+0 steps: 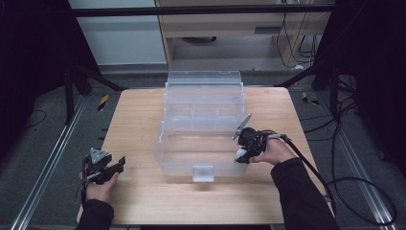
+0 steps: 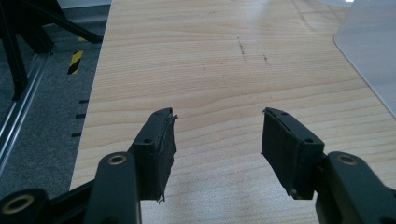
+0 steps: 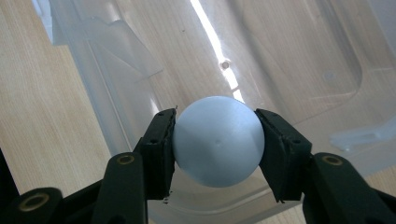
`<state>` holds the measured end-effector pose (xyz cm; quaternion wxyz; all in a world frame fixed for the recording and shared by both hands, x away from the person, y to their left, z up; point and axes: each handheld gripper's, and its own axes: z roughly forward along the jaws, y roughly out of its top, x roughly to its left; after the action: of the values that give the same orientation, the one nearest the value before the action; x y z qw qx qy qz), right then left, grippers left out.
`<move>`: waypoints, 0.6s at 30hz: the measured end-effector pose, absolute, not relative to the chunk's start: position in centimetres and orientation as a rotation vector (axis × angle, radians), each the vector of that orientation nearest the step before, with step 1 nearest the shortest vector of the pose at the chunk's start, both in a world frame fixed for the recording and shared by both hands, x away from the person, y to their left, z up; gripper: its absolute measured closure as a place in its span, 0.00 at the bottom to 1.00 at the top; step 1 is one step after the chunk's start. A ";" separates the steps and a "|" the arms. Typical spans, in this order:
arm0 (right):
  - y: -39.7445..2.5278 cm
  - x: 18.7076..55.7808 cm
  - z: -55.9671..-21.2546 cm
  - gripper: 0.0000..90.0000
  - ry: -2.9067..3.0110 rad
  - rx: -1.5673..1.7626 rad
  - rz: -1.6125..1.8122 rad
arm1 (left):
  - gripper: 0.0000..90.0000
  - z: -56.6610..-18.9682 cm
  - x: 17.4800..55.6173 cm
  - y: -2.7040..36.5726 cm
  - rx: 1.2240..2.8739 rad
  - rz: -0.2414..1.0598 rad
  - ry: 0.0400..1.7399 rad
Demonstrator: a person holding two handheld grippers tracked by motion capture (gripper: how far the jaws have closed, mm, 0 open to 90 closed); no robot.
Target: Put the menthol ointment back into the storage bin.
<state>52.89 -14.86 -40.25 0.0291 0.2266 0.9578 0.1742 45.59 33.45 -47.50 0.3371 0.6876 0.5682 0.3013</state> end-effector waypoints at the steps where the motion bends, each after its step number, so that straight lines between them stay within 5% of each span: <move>1: -14.9 52.9 -40.3 0.56 2.957 0.686 0.531 | 0.49 -47.5 45.6 33.5 1.791 0.784 1.482; 18: -14.9 52.7 -40.3 0.55 2.959 0.688 0.530 | 0.49 -47.5 45.6 33.4 1.795 0.785 1.480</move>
<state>52.70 -14.87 -40.31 0.0290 0.2232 0.9591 0.1718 45.60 33.44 -47.51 0.3364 0.6885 0.5676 0.3011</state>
